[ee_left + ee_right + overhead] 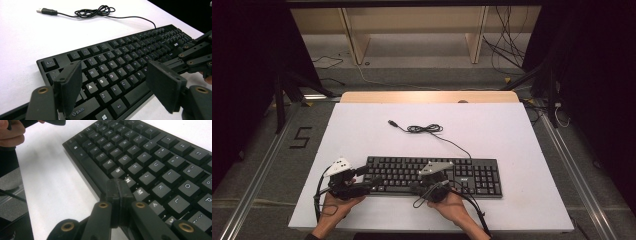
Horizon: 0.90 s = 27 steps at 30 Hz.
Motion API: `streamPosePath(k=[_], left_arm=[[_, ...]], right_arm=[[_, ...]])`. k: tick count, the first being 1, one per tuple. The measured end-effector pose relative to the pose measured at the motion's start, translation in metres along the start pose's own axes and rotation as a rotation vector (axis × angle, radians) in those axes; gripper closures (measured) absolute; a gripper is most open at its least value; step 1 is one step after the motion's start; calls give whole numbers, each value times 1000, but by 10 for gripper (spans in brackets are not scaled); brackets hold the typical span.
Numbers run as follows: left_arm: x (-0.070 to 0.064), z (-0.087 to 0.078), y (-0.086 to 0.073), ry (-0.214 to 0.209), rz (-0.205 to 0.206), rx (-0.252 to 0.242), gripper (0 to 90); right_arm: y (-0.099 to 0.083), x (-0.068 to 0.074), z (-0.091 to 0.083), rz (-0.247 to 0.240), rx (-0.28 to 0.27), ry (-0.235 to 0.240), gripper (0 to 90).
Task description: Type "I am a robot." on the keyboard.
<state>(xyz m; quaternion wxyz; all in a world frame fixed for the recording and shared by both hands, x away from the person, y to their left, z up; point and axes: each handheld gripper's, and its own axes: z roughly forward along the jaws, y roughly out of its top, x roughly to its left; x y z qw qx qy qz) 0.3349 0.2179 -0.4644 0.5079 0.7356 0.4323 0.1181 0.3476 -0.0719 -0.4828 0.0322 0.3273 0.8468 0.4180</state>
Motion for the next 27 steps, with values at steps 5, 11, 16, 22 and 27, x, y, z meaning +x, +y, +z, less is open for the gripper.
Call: streamPosePath(k=[5,11,16,22,27], left_arm=[[1,0,0,4,-2,0,290],[1,0,0,7,-4,-2,292],[3,2,0,19,-11,2,305],[4,4,0,23,-15,8,363],[6,6,0,25,-15,16,453]], right_arm=[[-2,1,1,1,7,-5,891],[-1,0,1,0,1,-3,863],[4,-2,-8,25,-49,20,762],[7,-1,-16,22,-87,51,660],[8,1,-18,15,-95,59,552]])
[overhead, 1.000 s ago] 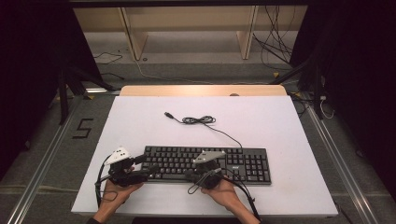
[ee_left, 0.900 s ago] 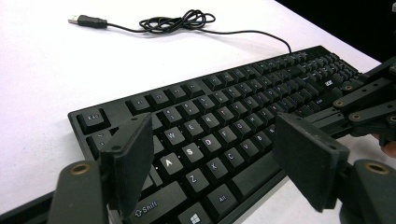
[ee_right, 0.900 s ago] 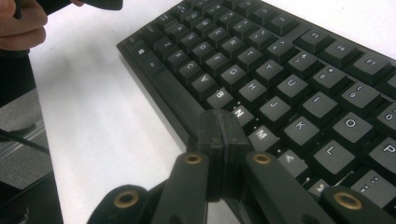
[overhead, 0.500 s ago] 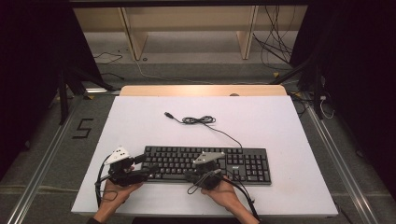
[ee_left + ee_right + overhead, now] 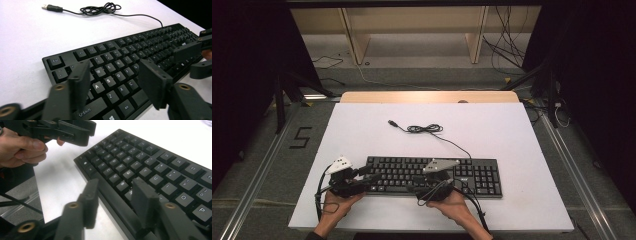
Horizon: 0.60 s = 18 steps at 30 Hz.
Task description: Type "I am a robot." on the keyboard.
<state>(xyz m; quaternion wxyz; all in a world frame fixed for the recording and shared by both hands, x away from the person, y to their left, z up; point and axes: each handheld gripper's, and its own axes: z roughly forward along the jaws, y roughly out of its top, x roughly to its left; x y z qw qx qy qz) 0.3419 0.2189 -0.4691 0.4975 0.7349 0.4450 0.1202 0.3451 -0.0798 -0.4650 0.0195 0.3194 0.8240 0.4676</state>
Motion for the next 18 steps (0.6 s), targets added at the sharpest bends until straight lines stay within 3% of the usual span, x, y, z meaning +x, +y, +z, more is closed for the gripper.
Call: streamPosePath(k=[9,18], left_arm=[[3,4,-1,16,0,32,606],[3,10,-1,33,22,66,750]], right_arm=[[1,2,-2,-2,-14,-10,432],[-1,4,-4,-9,-14,-12,408]])
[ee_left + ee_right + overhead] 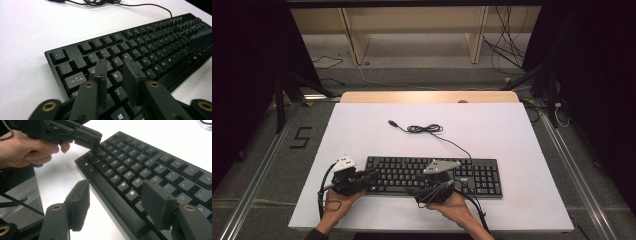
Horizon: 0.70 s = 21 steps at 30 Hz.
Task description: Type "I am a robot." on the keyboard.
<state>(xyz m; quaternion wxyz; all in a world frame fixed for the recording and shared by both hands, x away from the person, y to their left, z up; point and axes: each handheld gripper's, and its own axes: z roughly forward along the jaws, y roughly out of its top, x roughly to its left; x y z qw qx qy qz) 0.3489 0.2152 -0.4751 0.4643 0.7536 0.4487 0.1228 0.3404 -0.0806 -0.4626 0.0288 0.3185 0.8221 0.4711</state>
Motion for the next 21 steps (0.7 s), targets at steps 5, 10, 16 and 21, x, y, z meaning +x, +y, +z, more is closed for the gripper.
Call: streamPosePath(k=[5,10,16,21], left_arm=[[0,3,0,9,16,15,846],[0,6,0,16,23,36,888],[0,8,1,28,15,49,889],[2,10,1,33,8,57,889]], right_arm=[[0,1,-1,-6,-2,-1,395],[-1,2,-2,-7,-5,-1,383],[-2,3,-2,-10,-9,1,380],[-2,3,-3,-10,-9,2,380]])
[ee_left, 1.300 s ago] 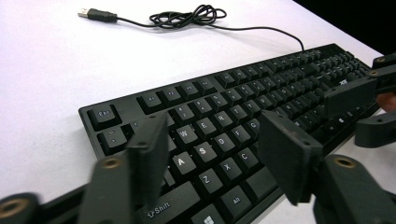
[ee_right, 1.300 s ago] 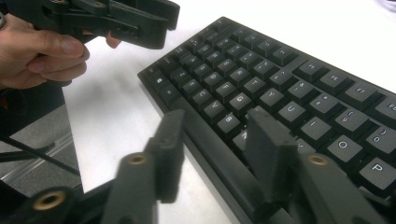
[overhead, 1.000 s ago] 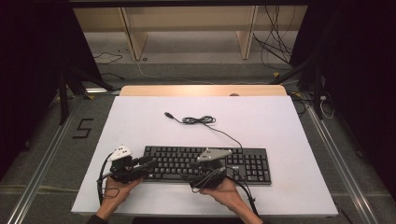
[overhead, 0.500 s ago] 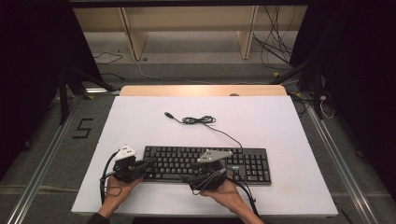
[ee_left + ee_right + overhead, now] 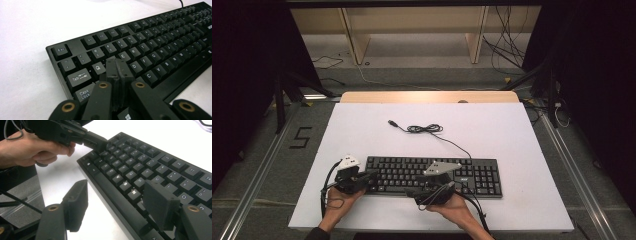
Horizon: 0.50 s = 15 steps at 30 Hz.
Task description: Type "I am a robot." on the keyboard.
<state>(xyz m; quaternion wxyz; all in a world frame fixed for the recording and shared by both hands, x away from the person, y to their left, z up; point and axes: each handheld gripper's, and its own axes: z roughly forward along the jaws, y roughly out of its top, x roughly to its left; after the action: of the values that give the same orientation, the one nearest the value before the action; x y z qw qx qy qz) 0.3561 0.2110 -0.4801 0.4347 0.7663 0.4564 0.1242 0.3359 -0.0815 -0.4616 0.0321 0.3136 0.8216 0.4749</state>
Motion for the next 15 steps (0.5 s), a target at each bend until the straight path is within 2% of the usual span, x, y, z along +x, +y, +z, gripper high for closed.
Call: streamPosePath(k=[15], left_arm=[[0,7,1,7,-2,42,890]], right_arm=[[0,-1,-1,-1,-7,-6,370]])
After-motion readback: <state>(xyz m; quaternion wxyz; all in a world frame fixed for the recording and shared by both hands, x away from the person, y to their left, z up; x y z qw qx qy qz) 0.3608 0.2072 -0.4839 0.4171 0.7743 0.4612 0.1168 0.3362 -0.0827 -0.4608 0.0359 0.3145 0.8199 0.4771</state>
